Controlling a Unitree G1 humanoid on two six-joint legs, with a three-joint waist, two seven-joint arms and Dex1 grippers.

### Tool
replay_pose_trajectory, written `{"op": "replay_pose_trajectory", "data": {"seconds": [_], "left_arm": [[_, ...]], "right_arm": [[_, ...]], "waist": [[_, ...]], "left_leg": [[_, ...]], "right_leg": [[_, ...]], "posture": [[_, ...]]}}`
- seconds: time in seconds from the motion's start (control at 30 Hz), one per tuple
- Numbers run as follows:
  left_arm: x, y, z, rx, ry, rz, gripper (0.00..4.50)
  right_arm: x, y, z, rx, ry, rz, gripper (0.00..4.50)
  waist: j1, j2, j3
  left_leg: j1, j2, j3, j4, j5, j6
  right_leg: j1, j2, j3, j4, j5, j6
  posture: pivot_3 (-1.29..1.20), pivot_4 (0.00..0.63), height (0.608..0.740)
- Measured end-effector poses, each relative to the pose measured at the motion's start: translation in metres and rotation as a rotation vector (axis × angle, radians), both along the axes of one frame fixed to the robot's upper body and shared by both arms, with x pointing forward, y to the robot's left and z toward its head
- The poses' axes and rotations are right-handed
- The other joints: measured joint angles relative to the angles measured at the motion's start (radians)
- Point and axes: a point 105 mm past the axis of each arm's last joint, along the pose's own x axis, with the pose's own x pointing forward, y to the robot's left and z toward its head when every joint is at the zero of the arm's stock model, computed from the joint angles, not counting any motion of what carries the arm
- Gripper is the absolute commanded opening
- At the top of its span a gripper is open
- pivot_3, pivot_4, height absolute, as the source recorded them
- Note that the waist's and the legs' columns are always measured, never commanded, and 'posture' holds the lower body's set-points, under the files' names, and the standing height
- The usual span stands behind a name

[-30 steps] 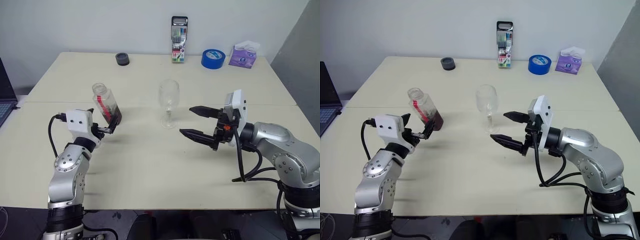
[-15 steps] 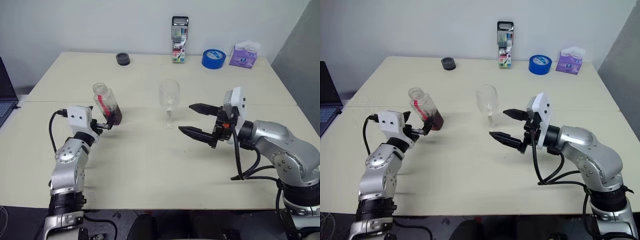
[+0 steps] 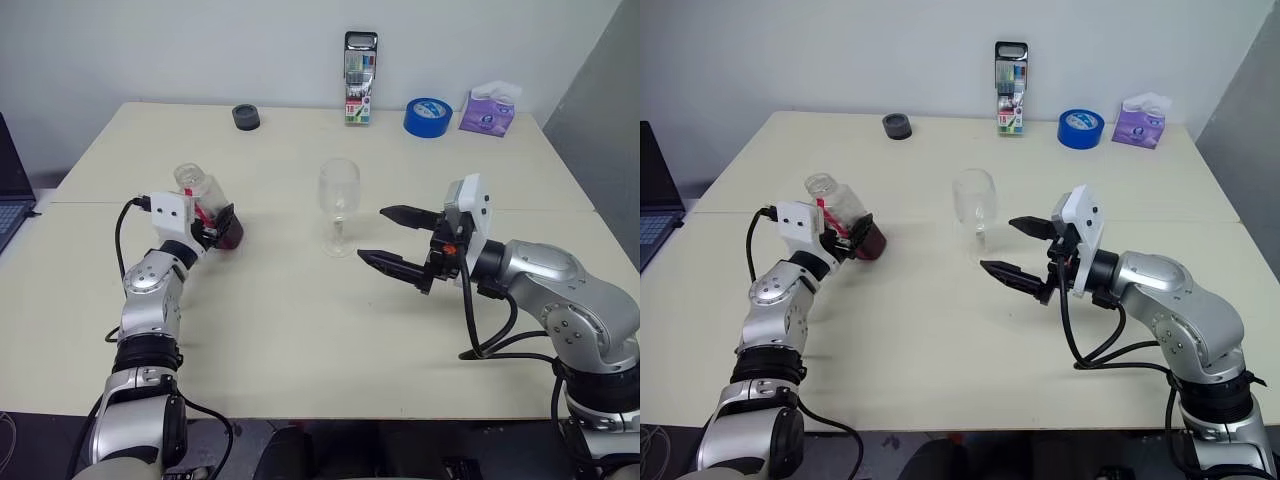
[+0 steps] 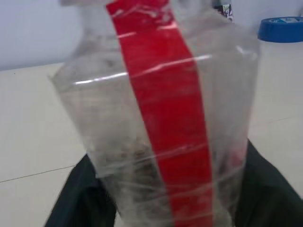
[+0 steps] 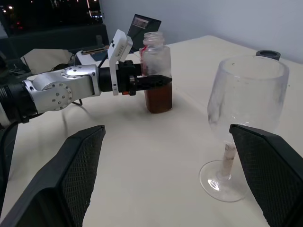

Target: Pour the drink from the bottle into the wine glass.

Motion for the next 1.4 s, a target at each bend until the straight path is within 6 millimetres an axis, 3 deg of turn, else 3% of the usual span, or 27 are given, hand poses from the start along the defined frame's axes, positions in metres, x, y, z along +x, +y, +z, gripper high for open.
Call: {"op": "replay_pose_trajectory", "data": {"seconds": [0.07,0.37,0.43,0.6,0.67,0.77,0.9,1.17,1.4], "left_arm": [[0.0,-0.001,-0.001,0.002,0.0,-0.002,1.81],[-0.001,-0.008,0.003,0.1,0.007,-0.027,1.8],[0.007,-0.016,0.021,0.179,-0.013,-0.058,1.8],[0.027,-0.042,0.091,0.378,-0.139,-0.161,1.8],[0.031,-0.053,0.102,0.431,-0.154,-0.208,1.8],[0.036,-0.065,0.1,0.49,-0.122,-0.275,1.8],[0.041,-0.079,0.091,0.591,-0.084,-0.349,1.8],[0.042,-0.106,0.125,0.777,-0.221,-0.42,1.8],[0.04,-0.113,0.112,0.958,-0.223,-0.474,1.8]], "right_arm": [[0.0,0.0,-0.001,0.0,0.001,-0.006,4.5],[0.004,-0.005,0.0,0.011,-0.037,-0.071,4.5],[0.007,-0.008,0.004,0.022,-0.067,-0.104,4.5],[0.021,-0.012,0.013,0.074,-0.125,-0.19,4.5],[0.025,-0.013,0.016,0.087,-0.143,-0.213,4.5],[0.027,-0.011,0.019,0.11,-0.161,-0.224,4.5],[0.029,-0.01,0.021,0.13,-0.17,-0.237,4.5],[0.03,-0.001,0.032,0.185,-0.187,-0.235,4.5],[0.029,0.001,0.03,0.19,-0.181,-0.232,4.5]], "waist": [[0.0,0.0,0.0],[0.0,-0.001,0.0],[0.002,-0.002,0.001],[0.008,-0.003,0.001],[0.008,-0.002,0.001],[0.005,-0.003,0.001],[0.0,-0.003,0.001],[-0.002,-0.003,0.001],[-0.002,-0.003,0.001]], "left_leg": [[0.0,0.0,0.0,0.0,0.0,0.0],[0.0,0.0,-0.001,0.001,0.001,-0.001],[-0.002,0.0,-0.004,0.001,0.001,-0.001],[-0.005,-0.003,-0.006,0.002,0.002,-0.003],[-0.009,-0.003,-0.006,0.002,0.002,-0.003],[-0.017,-0.004,-0.006,0.003,0.004,-0.005],[-0.018,-0.004,-0.007,0.003,0.005,-0.006],[-0.018,-0.005,-0.007,0.003,0.005,-0.006],[-0.019,-0.005,-0.007,0.003,0.005,-0.005]], "right_leg": [[0.0,0.0,0.0,0.0,0.0,0.0],[0.0,0.0,-0.001,0.001,0.0,0.0],[0.0,0.0,-0.003,0.001,0.0,0.0],[-0.001,-0.001,-0.007,0.0,0.0,0.0],[-0.005,-0.002,-0.007,0.001,0.0,0.0],[-0.015,-0.002,-0.008,0.003,0.0,0.0],[-0.016,-0.002,-0.009,0.003,0.0,0.0],[-0.016,-0.003,-0.009,0.003,0.0,0.0],[-0.016,-0.003,-0.009,0.003,0.0,0.0]], "posture": [[0.0,0.15,0.74],[0.0,0.15,0.74],[0.0,0.15,0.74],[0.0,0.15,0.74],[0.0,0.15,0.74],[0.0,0.15,0.74],[0.0,0.15,0.74],[0.0,0.15,0.74],[0.0,0.15,0.74]]}}
